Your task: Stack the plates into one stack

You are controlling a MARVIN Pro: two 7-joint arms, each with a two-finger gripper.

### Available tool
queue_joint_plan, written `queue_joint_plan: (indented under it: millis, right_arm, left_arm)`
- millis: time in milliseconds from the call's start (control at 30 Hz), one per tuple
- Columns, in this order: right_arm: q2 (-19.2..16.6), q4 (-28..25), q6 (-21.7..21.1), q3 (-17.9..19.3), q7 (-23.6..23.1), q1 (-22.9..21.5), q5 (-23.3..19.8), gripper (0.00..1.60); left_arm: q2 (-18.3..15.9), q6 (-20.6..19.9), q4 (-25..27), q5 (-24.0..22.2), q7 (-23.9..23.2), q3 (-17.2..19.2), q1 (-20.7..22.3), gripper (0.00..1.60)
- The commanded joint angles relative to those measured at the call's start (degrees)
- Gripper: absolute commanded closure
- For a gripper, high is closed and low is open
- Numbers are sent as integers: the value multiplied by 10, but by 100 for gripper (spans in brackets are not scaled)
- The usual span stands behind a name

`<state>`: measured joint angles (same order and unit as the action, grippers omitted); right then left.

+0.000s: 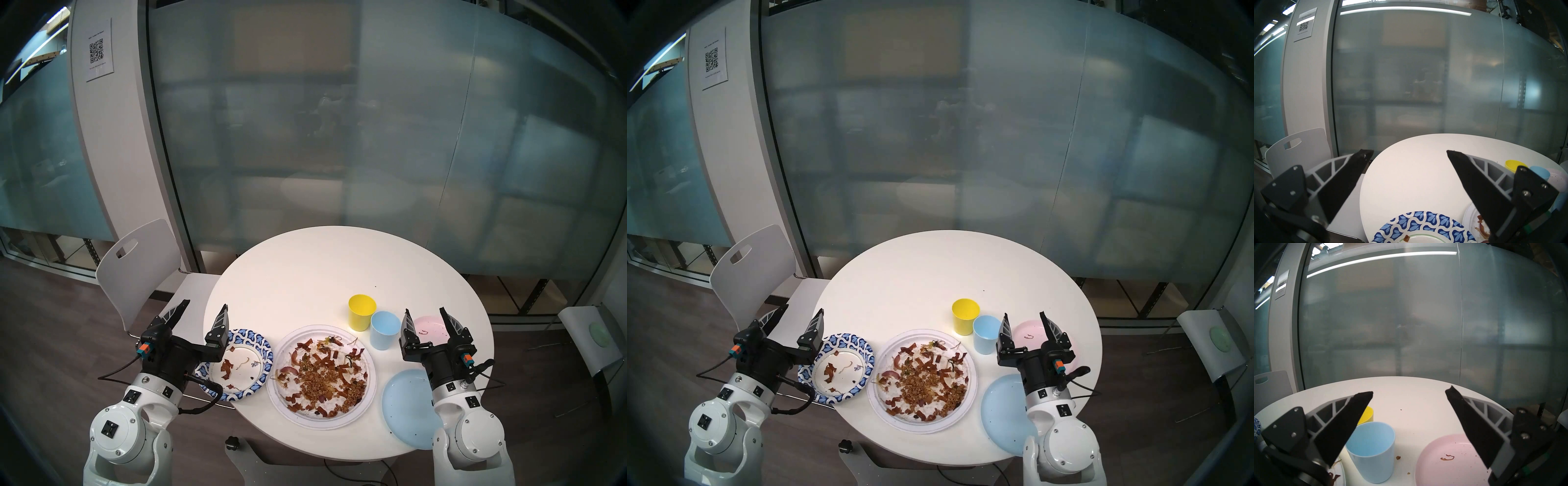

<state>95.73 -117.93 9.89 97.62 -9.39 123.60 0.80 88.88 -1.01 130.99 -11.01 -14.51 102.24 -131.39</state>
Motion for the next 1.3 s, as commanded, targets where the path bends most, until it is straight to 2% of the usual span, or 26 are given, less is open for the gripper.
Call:
queue_joint_plan:
  millis: [0,400,567,967,1267]
  right_arm:
    - [-7,-16,-12,2,-9,-1,-7,0]
    - [-22,-52,-49,29,-35,20,-35,0]
    - [-23,-79,-64,44,-46,50,-43,0]
    - [2,-113,-52,68,-55,150,-56,0]
    - [51,-127,-44,89,-79,211,-45,0]
  left_arm:
    - [1,1,11,0,1,0,0,0]
    - [0,1,10,0,1,0,0,0]
    - [0,1,10,0,1,0,0,0]
    - [0,2,10,0,1,0,0,0]
    - [-1,2,10,-1,1,0,0,0]
